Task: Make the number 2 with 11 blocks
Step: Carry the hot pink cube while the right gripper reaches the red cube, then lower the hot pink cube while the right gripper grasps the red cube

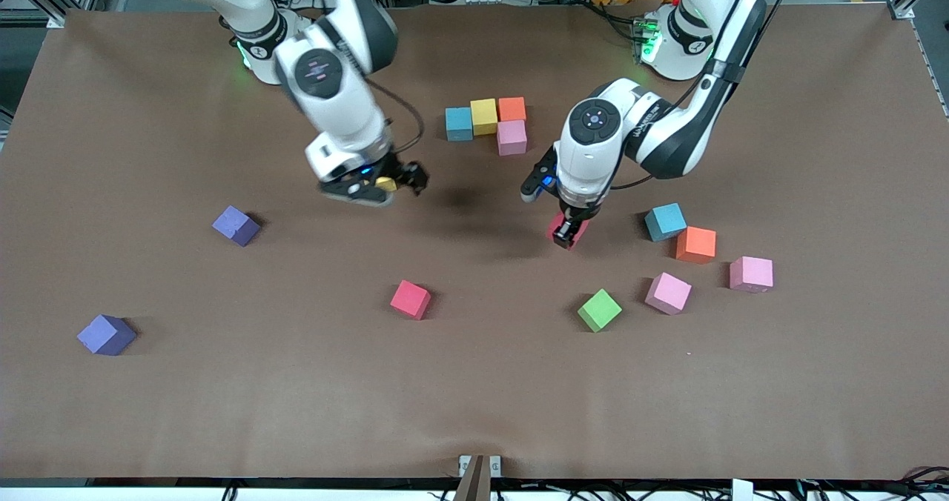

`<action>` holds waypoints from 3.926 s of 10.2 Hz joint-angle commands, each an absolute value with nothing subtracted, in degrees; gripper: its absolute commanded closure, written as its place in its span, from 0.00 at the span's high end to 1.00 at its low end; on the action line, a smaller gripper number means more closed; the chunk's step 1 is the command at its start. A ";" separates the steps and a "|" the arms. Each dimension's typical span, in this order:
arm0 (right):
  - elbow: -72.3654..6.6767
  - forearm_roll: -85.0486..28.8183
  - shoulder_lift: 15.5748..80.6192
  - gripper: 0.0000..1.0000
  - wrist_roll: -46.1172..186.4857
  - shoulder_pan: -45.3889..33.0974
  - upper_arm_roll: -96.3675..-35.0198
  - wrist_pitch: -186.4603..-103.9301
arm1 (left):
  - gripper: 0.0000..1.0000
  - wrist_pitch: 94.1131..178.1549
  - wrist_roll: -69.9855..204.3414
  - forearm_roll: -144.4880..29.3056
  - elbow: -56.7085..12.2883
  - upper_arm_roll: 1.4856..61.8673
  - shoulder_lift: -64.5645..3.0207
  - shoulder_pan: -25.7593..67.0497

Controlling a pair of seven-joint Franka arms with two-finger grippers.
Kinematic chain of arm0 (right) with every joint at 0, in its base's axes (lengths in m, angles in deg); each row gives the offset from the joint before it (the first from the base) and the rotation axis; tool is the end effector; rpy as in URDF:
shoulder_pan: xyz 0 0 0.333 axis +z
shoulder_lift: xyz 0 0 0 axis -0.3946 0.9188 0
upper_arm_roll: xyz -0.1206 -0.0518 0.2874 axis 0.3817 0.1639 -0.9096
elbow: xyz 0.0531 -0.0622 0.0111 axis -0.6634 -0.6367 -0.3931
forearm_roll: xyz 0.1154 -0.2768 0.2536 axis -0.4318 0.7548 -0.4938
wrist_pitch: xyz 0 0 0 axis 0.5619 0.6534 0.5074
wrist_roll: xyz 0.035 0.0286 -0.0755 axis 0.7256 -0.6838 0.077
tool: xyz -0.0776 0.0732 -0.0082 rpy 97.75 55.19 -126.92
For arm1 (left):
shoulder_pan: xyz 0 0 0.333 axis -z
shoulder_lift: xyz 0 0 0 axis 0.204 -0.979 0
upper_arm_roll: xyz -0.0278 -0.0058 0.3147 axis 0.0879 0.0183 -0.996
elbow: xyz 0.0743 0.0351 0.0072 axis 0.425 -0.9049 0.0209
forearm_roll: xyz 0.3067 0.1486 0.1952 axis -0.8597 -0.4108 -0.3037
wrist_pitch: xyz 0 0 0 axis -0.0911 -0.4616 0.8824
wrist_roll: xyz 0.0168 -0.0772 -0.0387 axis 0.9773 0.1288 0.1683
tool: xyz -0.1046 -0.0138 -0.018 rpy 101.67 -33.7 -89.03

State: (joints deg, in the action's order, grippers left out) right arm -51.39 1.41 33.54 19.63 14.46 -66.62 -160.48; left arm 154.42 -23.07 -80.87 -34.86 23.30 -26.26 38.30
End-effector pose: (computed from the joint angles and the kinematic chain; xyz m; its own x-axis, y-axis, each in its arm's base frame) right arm 0.4874 0.3238 0.3718 0.9571 -0.2894 -0.0143 -0.2891 -0.9502 -0.1162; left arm 0.5027 -0.3607 0.2939 -0.6285 -0.7691 -0.1162 -0.7701 0.6362 -0.0454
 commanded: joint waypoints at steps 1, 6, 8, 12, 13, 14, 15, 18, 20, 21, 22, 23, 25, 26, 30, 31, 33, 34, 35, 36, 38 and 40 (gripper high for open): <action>-52.39 2.40 31.66 1.00 19.19 7.98 -67.80 -161.67 | 0.00 156.69 -28.03 -82.23 -33.94 25.73 -28.61 38.14; -46.51 1.70 36.05 1.00 18.57 -2.40 -67.80 -162.64 | 0.00 160.99 -28.05 -84.34 -36.22 28.56 -31.34 45.15; -42.48 1.53 39.90 1.00 18.31 -4.08 -67.63 -162.55 | 0.00 163.79 -27.78 -87.14 -38.15 28.64 -31.52 46.04; -35.26 1.52 47.56 1.00 11.29 -3.73 -67.54 -164.73 | 0.00 165.92 -21.90 -96.81 -43.25 28.64 -29.76 46.66; -35.34 1.52 48.53 1.00 8.58 -3.30 -67.54 -167.53 | 0.00 166.01 -21.89 -97.08 -43.61 28.73 -29.50 46.66; -35.25 1.44 49.58 1.00 4.98 -2.68 -67.54 -169.48 | 0.00 166.71 -21.89 -97.86 -44.13 28.73 -29.41 46.66; -35.25 1.52 50.46 1.00 2.95 -1.63 -67.54 -170.63 | 0.00 167.67 -21.89 -98.13 -45.36 28.73 -28.80 46.58; -30.78 2.57 54.76 1.00 3.19 1.09 -67.19 -168.19 | 0.00 169.26 -22.33 -98.22 -48.79 29.25 -26.43 46.14; -27.79 5.10 56.36 1.00 4.76 2.77 -66.49 -164.33 | 0.00 169.26 -22.59 -98.14 -49.67 29.70 -25.37 46.05; -26.47 6.43 57.23 1.00 4.77 3.21 -66.48 -162.83 | 0.00 169.26 -22.77 -98.14 -49.68 30.39 -25.28 45.96; -24.37 6.45 58.63 1.00 4.77 3.99 -66.05 -161.86 | 0.00 169.26 -23.46 -98.14 -49.68 30.58 -25.28 45.61; -22.70 6.18 59.95 1.00 4.68 4.61 -65.52 -161.76 | 0.00 169.26 -24.34 -98.14 -49.76 30.66 -25.36 45.52; -20.06 5.83 62.15 1.00 4.51 5.58 -65.52 -161.85 | 0.00 169.35 -26.63 -98.14 -50.02 30.67 -25.37 45.52; -18.91 5.57 63.12 1.00 4.51 6.02 -65.52 -161.85 | 0.00 169.35 -27.07 -98.14 -50.20 30.75 -25.28 45.52; -16.53 5.30 65.59 1.00 4.51 6.72 -65.61 -162.38 | 0.00 169.61 -27.78 -98.14 -51.08 32.86 -25.45 44.20; -16.35 5.30 65.85 1.00 4.42 6.81 -65.61 -162.38 | 0.00 169.70 -27.78 -98.14 -51.34 33.12 -25.45 44.20; -16.44 5.13 65.16 1.00 4.77 6.81 -65.61 -162.38 | 0.00 169.88 -27.78 -98.14 -51.96 34.00 -25.37 43.94; -17.57 5.21 62.71 1.00 5.21 6.12 -65.52 -161.77 | 0.00 170.75 -27.78 -98.14 -52.40 34.01 -25.28 43.94; -21.76 5.30 58.60 1.00 5.82 5.07 -65.52 -161.41 | 0.00 171.28 -27.78 -98.14 -52.66 34.01 -25.36 43.94; -24.41 5.30 55.86 1.00 7.57 4.19 -65.52 -161.06 | 0.00 171.46 -27.78 -98.14 -53.01 34.01 -25.37 43.94; -25.23 5.30 54.08 1.00 9.16 3.91 -65.52 -157.82 | 0.00 172.16 -27.87 -98.14 -53.54 34.01 -25.28 43.94; -24.97 5.22 54.16 1.00 8.99 4.62 -65.43 -158.16 | 0.00 173.92 -27.87 -98.14 -54.33 34.01 -25.45 43.76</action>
